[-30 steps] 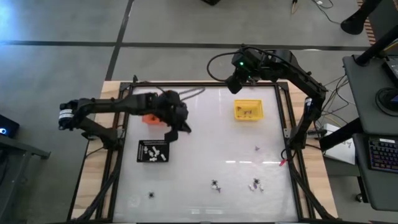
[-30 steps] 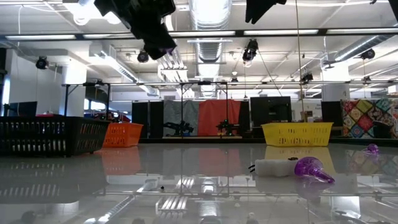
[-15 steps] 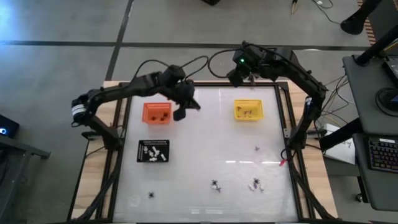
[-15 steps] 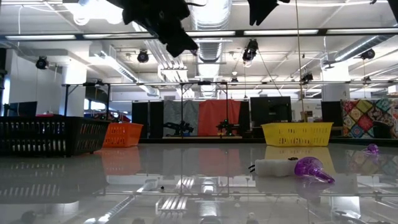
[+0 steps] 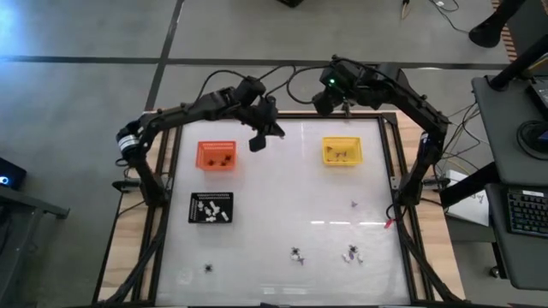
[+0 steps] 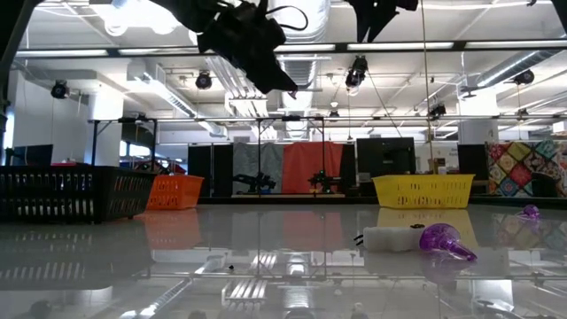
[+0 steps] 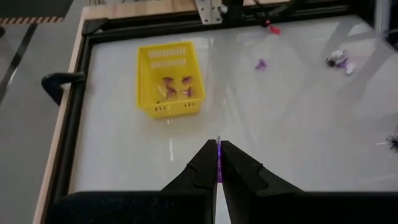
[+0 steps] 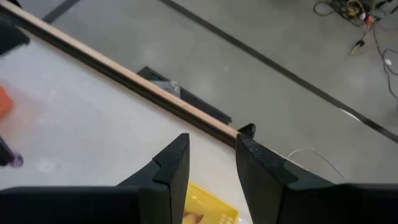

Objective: Sort Halloween decoration
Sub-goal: Put the violet witch hat into the yellow bin

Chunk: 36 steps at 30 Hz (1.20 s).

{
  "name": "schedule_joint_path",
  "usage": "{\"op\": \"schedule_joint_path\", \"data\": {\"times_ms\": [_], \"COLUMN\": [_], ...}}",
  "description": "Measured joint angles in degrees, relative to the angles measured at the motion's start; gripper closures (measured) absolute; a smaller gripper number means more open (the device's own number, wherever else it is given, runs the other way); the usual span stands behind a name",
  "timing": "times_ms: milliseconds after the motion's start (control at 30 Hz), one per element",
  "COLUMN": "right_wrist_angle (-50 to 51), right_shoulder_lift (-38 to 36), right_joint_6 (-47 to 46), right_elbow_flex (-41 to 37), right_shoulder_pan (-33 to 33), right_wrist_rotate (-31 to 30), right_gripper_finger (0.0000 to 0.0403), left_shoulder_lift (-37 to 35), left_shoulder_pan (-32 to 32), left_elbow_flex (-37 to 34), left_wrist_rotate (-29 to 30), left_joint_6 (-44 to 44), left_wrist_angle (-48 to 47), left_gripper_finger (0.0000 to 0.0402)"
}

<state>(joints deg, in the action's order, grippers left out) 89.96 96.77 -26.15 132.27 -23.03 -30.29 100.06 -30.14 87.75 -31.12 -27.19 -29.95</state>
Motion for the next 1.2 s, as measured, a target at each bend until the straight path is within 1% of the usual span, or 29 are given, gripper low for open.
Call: {"op": "schedule_joint_path", "data": {"times_ms": [167,433,567,667,867,933,1067,1200], "right_wrist_angle": [0.0,0.0,-0.1,-1.5,-10.4,-13.3,-17.7,-25.6], "right_shoulder_lift": [0.0,0.0,0.0,-0.4,-3.0,-4.4,-7.8,-11.3], "right_joint_6": [-1.7,-5.1,-7.7,-7.9,-5.6,-4.7,-4.3,-2.2], "right_elbow_flex": [-4.7,-13.7,-17.1,-18.8,-22.0,-23.5,-27.1,-32.2], "right_shoulder_pan": [0.0,-0.3,-0.3,-0.3,-0.2,-0.2,-0.8,-1.6], "right_wrist_rotate": [0.4,0.3,0.3,0.7,8.0,9.6,10.8,18.3], "right_gripper_finger": [0.0282,0.0282,0.0282,0.0282,0.0282,0.0282,0.0282,0.0282], "left_shoulder_lift": [1.3,2.4,2.4,2.4,2.4,2.4,2.4,2.4], "left_shoulder_pan": [-2.0,-3.8,-4.3,-4.4,-4.9,-4.9,-4.9,-4.9], "left_elbow_flex": [0.8,0.8,0.8,0.8,0.8,0.8,0.8,0.8], "left_wrist_rotate": [-4.4,-4.6,-7.4,-7.6,-7.6,-7.6,-7.6,-7.6], "left_joint_6": [-0.8,-1.0,-0.9,-0.5,1.0,1.7,2.6,3.8], "left_wrist_angle": [1.8,6.5,8.2,9.9,13.6,14.8,16.8,18.6], "left_gripper_finger": [0.0402,0.0402,0.0402,0.0402,0.0402,0.0402,0.0402,0.0402]}}
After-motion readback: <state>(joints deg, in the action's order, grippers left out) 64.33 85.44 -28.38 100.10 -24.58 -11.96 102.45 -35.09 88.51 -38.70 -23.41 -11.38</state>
